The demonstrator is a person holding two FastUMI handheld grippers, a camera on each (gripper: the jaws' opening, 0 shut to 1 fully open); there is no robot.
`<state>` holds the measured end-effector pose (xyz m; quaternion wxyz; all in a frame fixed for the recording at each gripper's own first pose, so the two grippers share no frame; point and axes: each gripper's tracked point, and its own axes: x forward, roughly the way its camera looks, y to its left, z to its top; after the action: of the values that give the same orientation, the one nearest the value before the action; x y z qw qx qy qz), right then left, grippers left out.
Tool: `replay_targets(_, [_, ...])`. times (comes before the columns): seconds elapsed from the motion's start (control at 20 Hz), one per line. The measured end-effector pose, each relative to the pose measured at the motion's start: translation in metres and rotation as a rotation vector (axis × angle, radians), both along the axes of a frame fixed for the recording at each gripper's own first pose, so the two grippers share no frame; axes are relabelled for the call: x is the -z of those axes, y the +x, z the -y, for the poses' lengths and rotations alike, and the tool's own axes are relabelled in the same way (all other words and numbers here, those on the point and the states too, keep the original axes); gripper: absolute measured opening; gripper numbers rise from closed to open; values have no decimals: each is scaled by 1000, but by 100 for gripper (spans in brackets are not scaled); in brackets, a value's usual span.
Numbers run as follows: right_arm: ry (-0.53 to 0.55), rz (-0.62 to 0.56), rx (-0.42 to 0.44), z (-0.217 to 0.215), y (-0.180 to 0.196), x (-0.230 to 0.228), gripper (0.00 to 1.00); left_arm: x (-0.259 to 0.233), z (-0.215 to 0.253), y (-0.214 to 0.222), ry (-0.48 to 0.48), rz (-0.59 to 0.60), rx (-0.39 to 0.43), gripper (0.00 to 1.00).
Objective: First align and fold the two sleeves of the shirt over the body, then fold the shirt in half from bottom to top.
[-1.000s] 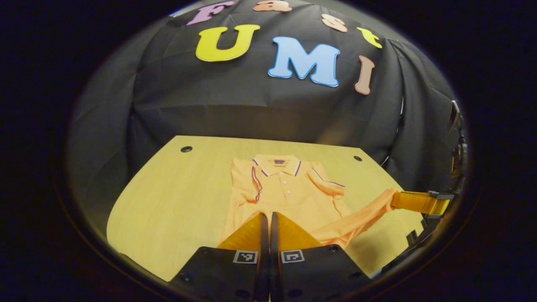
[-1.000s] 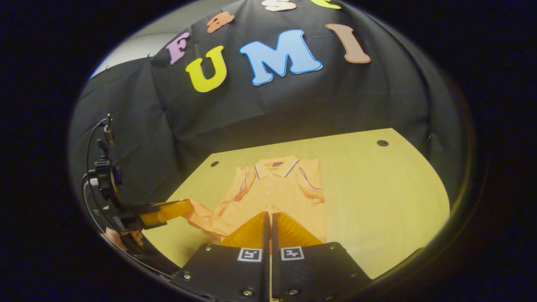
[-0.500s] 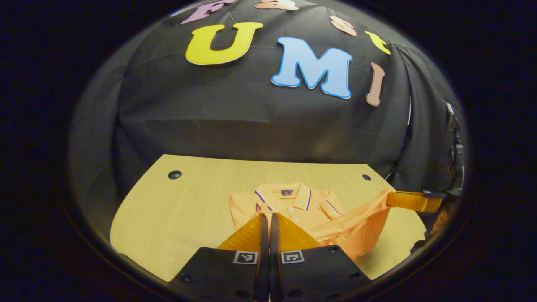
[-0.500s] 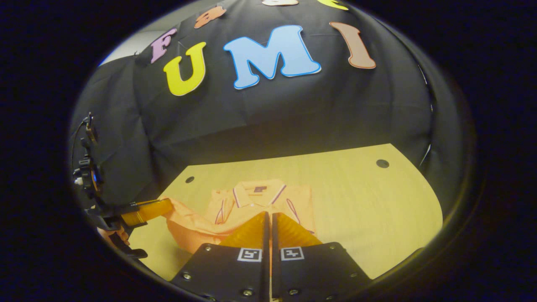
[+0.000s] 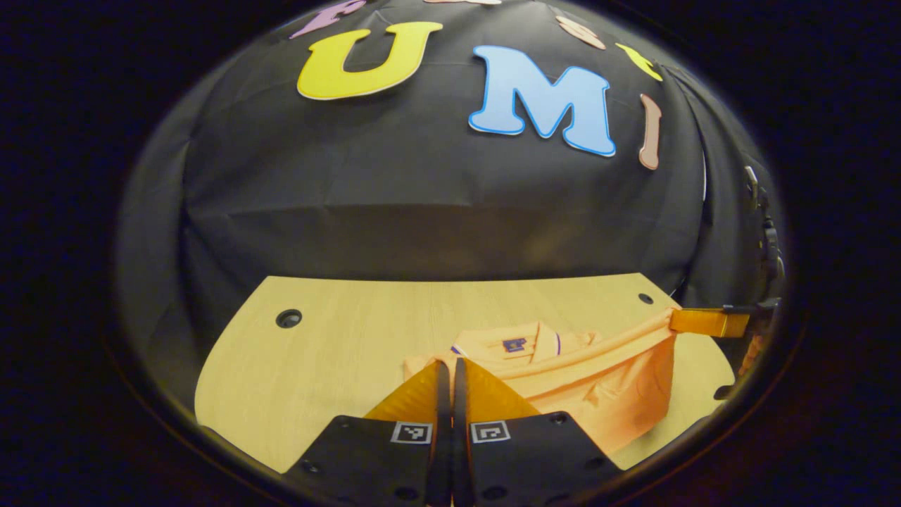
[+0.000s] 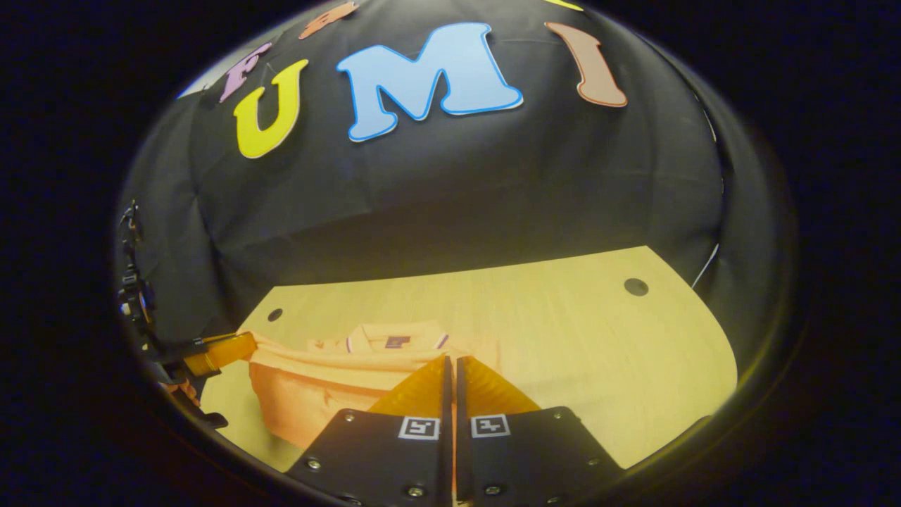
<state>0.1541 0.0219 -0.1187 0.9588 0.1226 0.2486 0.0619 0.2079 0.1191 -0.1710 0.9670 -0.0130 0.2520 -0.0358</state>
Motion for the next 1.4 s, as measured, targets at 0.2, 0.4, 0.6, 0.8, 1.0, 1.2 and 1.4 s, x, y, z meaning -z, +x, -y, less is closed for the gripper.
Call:
replay_targets(0.2, [-36, -20, 0, 0, 26, 14, 2, 27, -5, 26, 56, -20, 30, 5])
replay_targets(0.4, [-73, -66, 4, -4, 48, 39, 2, 52, -8, 42, 78, -48, 39, 6])
replay_targets(0.6, [-115, -116, 19, -7, 59, 66, 2, 71, -11, 56, 83, -53, 44, 6])
replay_targets(0.8, [-144, -158, 37, -6, 64, 84, 2, 93, -15, 62, 78, -72, 38, 6])
replay_targets(1.0, [-153, -188, 55, -6, 66, 94, 2, 103, -19, 63, 73, -84, 15, 12])
replay_targets(1.2, [-204, -218, 57, -4, 62, 102, 3, 103, -25, 61, 80, -89, 4, 30])
replay_targets(1.4, [-236, -204, 49, -4, 55, 93, 11, 91, -34, 54, 78, -81, -18, 63])
